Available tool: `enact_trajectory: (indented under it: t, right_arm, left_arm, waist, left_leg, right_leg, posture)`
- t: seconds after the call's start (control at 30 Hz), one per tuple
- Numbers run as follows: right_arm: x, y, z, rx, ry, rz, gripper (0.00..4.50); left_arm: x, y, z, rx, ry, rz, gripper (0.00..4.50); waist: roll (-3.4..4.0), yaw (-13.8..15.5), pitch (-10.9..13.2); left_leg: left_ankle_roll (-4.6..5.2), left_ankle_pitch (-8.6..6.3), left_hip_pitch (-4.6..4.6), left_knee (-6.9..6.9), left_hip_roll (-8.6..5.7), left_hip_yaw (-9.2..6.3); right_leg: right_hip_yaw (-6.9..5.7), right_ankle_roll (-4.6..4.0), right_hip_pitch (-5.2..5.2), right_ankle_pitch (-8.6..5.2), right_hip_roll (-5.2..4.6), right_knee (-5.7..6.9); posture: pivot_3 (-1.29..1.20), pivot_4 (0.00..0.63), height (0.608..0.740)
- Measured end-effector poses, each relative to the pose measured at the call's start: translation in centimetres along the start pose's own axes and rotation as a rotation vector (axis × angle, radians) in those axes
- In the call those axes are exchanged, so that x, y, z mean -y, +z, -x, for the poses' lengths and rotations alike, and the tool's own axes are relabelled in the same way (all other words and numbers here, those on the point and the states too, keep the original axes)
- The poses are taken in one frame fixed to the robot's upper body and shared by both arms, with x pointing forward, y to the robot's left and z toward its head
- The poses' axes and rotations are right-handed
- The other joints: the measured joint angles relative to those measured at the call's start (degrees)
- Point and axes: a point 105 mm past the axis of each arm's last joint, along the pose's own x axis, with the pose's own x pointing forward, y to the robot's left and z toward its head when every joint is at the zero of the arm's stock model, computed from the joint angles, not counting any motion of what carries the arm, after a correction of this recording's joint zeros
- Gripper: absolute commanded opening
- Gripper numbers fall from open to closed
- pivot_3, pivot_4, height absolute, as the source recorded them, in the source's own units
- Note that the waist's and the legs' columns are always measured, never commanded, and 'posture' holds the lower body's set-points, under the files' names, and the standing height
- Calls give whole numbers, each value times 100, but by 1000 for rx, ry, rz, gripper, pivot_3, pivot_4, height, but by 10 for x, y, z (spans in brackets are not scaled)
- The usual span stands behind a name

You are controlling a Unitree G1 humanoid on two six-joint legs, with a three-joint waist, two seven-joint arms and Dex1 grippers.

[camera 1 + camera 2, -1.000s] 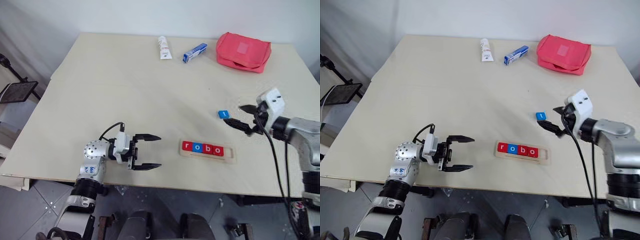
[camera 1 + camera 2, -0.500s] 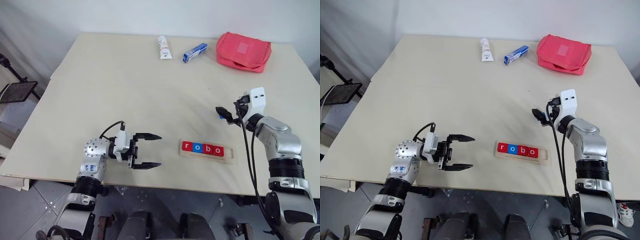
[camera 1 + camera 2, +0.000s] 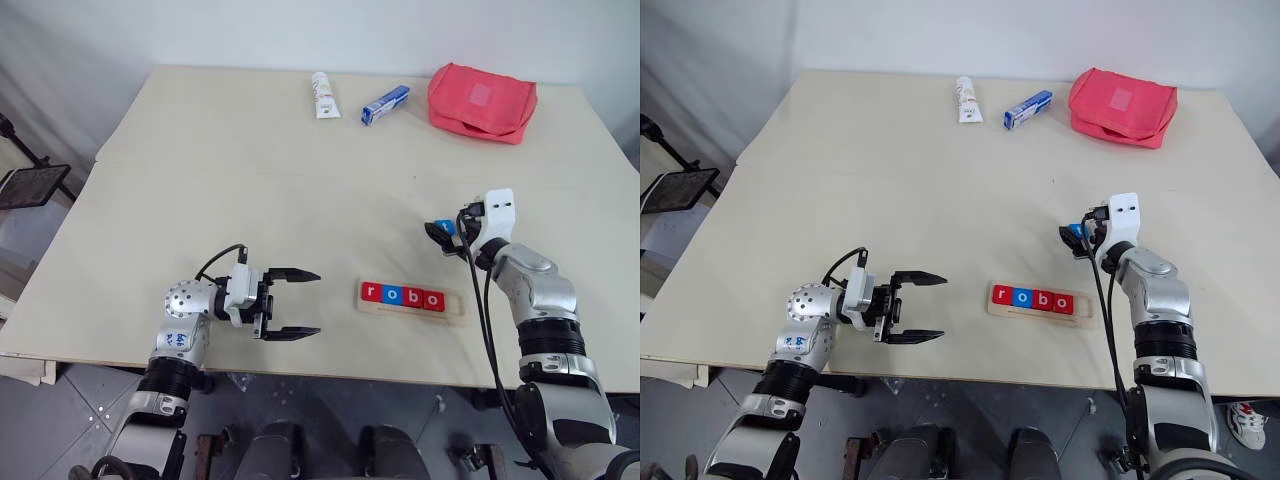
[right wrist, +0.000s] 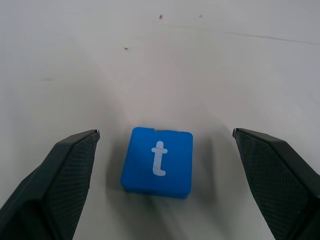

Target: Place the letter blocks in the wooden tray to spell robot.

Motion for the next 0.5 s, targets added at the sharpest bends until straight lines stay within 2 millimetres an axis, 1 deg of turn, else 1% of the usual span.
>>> enact_trajectory:
  t: [0.03,0.07,0.1,0.13,0.17,0.27,0.3,0.4,0.5]
  right_arm:
    - [1,0,0,-3,-10,-1,3916]
    - [2,0,0,-6,-19,0,3598]
    - [3,0,0,-8,-26,3,3271]
    - [3,0,0,-10,-33,7,2853]
    - [3,0,1,-15,-35,10,2573]
    - [-1,-1,3,-25,-28,32,1545]
    - [-3,-1,4,-28,-25,39,1466]
    - [-5,0,6,-31,-25,46,1468]
    - [-10,6,15,-14,-19,57,1468]
  left_arm:
    - [0,0,0,0,0,0,4500]
    - [0,0,0,0,0,-1,4500]
    - [0,0,0,0,0,-2,4500]
    - [0,0,0,0,0,-2,4500]
    - [0,0,0,0,0,-2,4500]
    - [0,0,0,0,0,-2,4500]
    - [0,0,0,0,0,-2,4500]
    - [1,0,0,0,0,0,4500]
    - [2,0,0,0,-3,-2,4500]
  waist:
    - [0,0,0]
    - [0,1,0]
    - [0,1,0]
    - [0,-1,0]
    - [0,-3,0]
    - [1,-5,0]
    - [1,-6,0]
    - [1,3,0]
    - [1,16,0]
  left_leg:
    - [0,0,0,0,0,0]
    - [0,0,0,0,0,-1]
    - [0,0,1,0,0,-1]
    - [0,0,1,0,0,0]
    - [0,0,1,0,0,0]
    - [0,0,0,0,0,0]
    - [0,0,1,0,0,0]
    - [0,0,0,0,0,0]
    - [0,0,-2,-1,-1,-1]
  right_leg:
    - [0,0,0,0,0,0]
    - [0,0,1,0,0,1]
    - [0,0,1,0,0,1]
    - [0,0,0,0,0,1]
    - [0,0,0,0,0,1]
    - [0,0,-1,0,0,3]
    - [0,0,-1,0,0,3]
    - [2,0,-2,0,0,3]
    - [3,0,-7,0,-1,6]
  posture:
    - [0,150,740]
    - [0,150,740]
    - [0,150,740]
    - [0,150,740]
    - [0,150,740]
    - [0,150,740]
    - [0,150,740]
    - [0,150,740]
    - [0,150,740]
